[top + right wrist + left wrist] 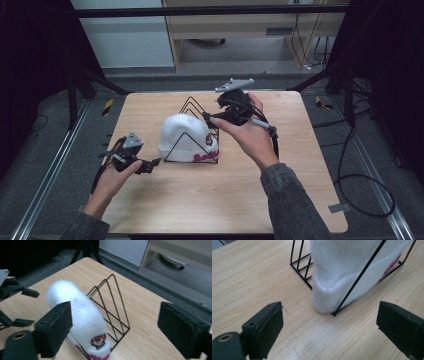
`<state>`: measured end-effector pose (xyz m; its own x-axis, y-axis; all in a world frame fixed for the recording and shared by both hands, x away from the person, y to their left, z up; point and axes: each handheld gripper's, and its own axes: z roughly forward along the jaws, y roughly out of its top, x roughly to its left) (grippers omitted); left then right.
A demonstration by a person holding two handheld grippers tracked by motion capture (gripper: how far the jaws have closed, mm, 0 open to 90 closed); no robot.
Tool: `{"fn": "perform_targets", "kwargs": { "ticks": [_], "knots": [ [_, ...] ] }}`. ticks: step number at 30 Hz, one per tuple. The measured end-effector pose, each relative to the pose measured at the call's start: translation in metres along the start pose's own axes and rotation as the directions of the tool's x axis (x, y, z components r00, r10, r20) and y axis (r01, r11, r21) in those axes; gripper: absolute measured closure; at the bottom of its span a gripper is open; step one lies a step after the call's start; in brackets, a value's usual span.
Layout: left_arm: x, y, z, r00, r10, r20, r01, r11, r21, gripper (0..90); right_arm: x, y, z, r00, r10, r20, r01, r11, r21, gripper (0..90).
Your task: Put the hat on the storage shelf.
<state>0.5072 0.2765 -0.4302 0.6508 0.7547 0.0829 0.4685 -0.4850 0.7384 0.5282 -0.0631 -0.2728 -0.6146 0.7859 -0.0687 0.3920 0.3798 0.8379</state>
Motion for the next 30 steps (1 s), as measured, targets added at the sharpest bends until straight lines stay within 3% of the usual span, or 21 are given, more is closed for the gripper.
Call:
{"fn": "perform_targets", "kwargs": {
  "ticks": [5,11,17,22,24,28,30],
  "knots": [
    [0.003,-0.006,-0.003,1.0,0.002,0.002,-0.002,0.9995,0.031,5.9,-0.011,-0.004,-0.015,0.9998,0.005,0.021,-0.005,1.0,-0.029,7.5],
    [0.008,-0.012,-0.006,1.0,-0.007,-0.002,0.007,1.0,-0.005,5.9,-0.028,-0.016,-0.029,0.9995,-0.018,0.027,0.018,1.0,-0.014,6.5],
    [0.013,-0.02,-0.001,0.9989,-0.03,-0.035,0.03,0.9995,0.0,5.8,-0.046,-0.031,-0.029,0.9989,-0.009,0.045,0.009,1.0,0.008,9.6],
    [0.015,-0.021,-0.001,0.9983,-0.017,-0.056,0.017,0.9999,0.001,5.9,-0.062,-0.045,-0.031,0.9976,-0.001,0.069,0.0,1.0,0.022,10.6],
    [0.016,-0.024,0.001,0.9988,-0.017,-0.047,0.018,0.9996,0.02,5.8,-0.068,-0.053,-0.031,0.9978,-0.001,0.066,-0.001,0.999,0.032,10.4],
    [0.013,-0.034,0.01,0.9987,-0.027,-0.042,0.028,0.9993,0.023,5.5,-0.08,-0.074,-0.028,0.9945,0.002,0.104,-0.008,0.999,0.05,11.4],
    [0.01,-0.037,0.015,0.9995,-0.009,-0.032,0.01,0.999,0.044,4.7,-0.086,-0.089,-0.023,0.9939,0.015,0.109,-0.021,0.998,0.054,11.4]
  ]
}}
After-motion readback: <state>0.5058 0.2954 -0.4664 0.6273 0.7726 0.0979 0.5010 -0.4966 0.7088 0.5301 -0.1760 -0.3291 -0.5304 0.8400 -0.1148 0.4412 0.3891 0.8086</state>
